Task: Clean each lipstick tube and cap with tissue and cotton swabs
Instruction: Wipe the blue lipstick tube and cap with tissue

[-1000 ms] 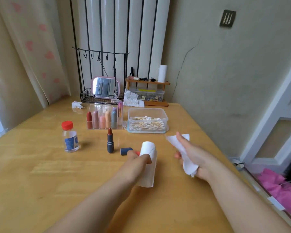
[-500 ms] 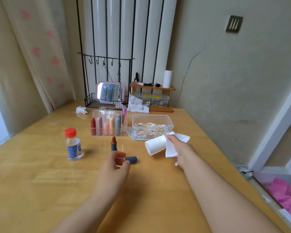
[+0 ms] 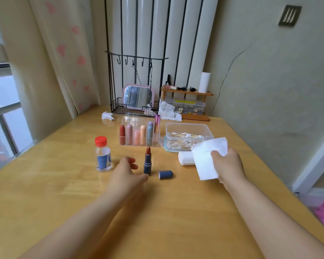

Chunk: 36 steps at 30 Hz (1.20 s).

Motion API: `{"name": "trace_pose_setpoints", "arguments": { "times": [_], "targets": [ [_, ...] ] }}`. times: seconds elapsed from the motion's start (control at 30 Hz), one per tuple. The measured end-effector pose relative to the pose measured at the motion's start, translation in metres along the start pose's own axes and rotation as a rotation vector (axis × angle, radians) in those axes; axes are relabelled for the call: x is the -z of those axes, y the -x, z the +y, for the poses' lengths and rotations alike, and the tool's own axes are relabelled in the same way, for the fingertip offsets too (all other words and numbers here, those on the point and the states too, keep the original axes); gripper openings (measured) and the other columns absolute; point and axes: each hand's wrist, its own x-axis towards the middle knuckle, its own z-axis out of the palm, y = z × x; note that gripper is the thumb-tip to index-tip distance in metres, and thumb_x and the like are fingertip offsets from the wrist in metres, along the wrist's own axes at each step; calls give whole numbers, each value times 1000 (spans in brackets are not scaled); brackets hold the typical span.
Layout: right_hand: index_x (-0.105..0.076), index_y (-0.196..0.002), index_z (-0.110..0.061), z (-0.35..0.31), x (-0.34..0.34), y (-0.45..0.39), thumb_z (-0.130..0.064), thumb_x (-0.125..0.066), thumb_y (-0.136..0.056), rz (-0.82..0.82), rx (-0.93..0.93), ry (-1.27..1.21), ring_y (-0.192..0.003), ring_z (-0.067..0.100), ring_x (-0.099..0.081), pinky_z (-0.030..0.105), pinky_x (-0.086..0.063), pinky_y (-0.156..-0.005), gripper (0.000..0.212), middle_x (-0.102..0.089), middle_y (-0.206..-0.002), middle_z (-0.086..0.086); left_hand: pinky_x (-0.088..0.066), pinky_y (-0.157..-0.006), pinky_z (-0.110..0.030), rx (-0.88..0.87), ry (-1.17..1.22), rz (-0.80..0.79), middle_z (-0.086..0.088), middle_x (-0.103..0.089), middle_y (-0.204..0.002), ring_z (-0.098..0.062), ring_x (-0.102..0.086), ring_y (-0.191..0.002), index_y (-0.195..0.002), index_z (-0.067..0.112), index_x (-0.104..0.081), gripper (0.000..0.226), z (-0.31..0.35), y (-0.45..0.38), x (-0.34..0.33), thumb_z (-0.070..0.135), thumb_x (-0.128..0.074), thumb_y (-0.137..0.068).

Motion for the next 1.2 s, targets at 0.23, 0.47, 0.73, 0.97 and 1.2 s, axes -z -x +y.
{"name": "trace_pose_setpoints", "arguments": {
  "times": [0.23, 0.47, 0.73, 0.97, 1.2],
  "targets": [
    [-47, -71, -18, -24, -24, 29, -15, -58, -88, 51, 309, 78, -69, 19, -45, 19, -31, -51, 21, -51, -72, -4, -38, -53, -11, -38, -86, -26, 6, -59, -106, -9, -57, -81, -121, 14, -52, 50, 0, -17, -9, 21, -75, -78],
    [-54, -73, -8, -24, -45, 38, -14, -59, -86, -10, 182, -187, -66, 22, -46, 24, -36, -54, 15, -53, -67, 3, -42, -69, -19, -133, -85, 43, 9, -68, -95, -8, -60, -83, -105, 21, -68, 24, -1, -20, -13, 26, -71, -82],
    [-53, -66, -19, -23, -58, 43, -19, -58, -92, -173, 76, -300, -58, 13, -42, 24, -34, -53, 26, -46, -59, -3, -38, -62, -12, -332, 242, 21, 27, -62, -71, 1, -50, -66, -88, 35, -66, 7, -2, -13, -5, 29, -67, -83],
    [-51, -75, 5, -33, -44, 43, -26, -61, -90, -60, 107, -603, -64, 18, -49, 34, -39, -61, 36, -53, -68, 15, -53, -79, -35, -450, 415, -97, 9, -68, -84, -16, -63, -81, -93, 32, -66, 16, 11, 6, -3, 42, -68, -80],
    [-65, -76, 1, -24, -57, 59, -24, -64, -89, -240, 53, -484, -70, 21, -55, 34, -43, -69, 28, -66, -88, 26, -47, -65, -31, -479, 483, -49, 2, -67, -78, -19, -56, -68, -96, 40, -63, 23, 17, 14, 1, 46, -64, -73]
  ]
}}
